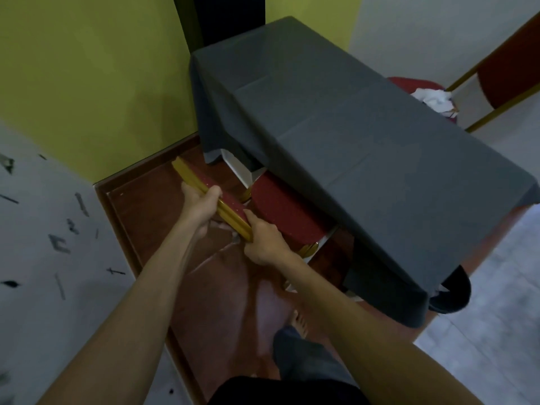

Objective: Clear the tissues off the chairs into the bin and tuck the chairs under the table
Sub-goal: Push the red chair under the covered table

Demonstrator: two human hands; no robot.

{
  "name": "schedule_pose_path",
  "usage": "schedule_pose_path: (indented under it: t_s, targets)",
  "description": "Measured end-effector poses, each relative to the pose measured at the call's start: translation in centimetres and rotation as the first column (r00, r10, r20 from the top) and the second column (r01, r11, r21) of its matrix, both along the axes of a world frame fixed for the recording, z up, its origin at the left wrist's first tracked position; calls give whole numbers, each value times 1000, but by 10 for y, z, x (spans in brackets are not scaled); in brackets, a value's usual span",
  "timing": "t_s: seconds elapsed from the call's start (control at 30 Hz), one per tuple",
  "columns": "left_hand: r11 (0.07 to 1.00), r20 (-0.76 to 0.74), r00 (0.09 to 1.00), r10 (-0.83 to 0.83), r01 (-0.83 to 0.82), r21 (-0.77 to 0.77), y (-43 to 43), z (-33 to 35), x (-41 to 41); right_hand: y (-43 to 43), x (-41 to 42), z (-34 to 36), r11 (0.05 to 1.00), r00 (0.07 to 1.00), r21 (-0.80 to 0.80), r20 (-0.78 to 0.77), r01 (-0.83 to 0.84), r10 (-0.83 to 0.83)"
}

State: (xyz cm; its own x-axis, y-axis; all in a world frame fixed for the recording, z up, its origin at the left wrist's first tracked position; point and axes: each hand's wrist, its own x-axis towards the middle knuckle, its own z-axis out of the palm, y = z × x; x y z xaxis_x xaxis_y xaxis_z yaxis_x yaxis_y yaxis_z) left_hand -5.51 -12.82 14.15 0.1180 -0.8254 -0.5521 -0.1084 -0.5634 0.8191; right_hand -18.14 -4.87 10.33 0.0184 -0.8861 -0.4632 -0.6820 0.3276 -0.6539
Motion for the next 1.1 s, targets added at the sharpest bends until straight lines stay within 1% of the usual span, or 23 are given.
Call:
schedule_pose_path:
  t_s: [0.1, 0.23, 0.37, 0.5, 0.6, 0.67, 0.77, 0.93, 1.1]
  targets:
    - [999, 11, 1000, -22, 21, 49, -27, 6, -10, -26, -7, 0, 1000, 1000, 14, -4, 8, -8]
    - [996, 44, 997, -56, 53, 65, -62, 10, -24, -54, -20, 2, 1000, 1000, 13, 3, 14, -14]
    - [989, 53, 993, -107, 101, 104, -88, 17, -31, -76, -31, 8, 1000, 1000, 25, 4, -17, 17]
    - [996, 125, 990, -69, 60, 69, -95, 12, -42, -91, -38, 10, 998, 999, 60, 35, -14, 12]
    - [997, 194, 980, -44, 32, 65, -88, 4, -55, -92, -42, 6, 999, 999, 51, 54, -7, 4]
    - [998, 166, 986, -14, 4, 58, -87, 1, -61, -92, -45, 4, 999, 998, 39, 52, -20, 18]
    - [998, 123, 992, -14, 6, 60, -95, 4, -63, -95, -48, 6, 998, 998, 43, 48, -39, 37]
    - [999, 133, 991, -22, 15, 52, -106, 4, -67, -107, -50, 6, 999, 999, 53, 47, -9, 6]
    - [997, 110, 993, -30, 22, 68, -119, 3, -70, -119, -55, 8, 997, 999, 76, 50, -2, -2]
